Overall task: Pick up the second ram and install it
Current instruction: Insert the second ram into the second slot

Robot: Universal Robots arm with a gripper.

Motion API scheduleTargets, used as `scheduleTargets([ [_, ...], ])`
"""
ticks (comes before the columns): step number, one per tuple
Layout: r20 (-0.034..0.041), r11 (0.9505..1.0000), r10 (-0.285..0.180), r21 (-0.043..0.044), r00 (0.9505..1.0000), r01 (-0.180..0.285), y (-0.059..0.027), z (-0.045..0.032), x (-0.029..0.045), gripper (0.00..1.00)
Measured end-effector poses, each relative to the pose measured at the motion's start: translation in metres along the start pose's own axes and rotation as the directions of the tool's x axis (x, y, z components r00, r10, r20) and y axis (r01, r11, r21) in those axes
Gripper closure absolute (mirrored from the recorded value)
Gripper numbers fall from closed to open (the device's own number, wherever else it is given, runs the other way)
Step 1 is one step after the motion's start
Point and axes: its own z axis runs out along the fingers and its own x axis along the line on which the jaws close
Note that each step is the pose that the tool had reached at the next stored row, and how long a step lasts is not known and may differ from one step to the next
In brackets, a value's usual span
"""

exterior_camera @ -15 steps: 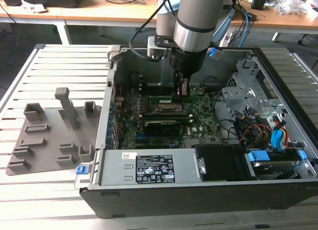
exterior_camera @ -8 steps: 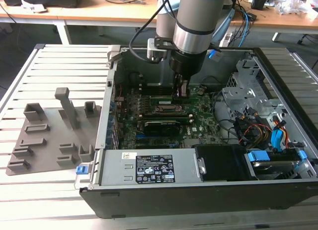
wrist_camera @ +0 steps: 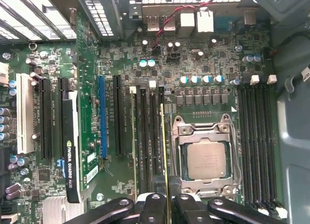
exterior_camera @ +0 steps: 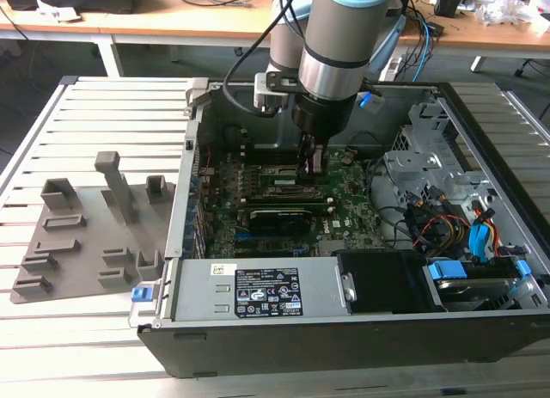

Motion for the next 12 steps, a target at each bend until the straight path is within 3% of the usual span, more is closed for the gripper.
scheduleTargets([
  [3,0.0000,1.0000,0.000,0.0001,1.0000,0.000,0.0087,0.0047,0.0013,0.86],
  [12,0.0001,1.0000,0.000,0.0001,1.0000,0.000,0.0139,0.0225,0.0066,0.86],
])
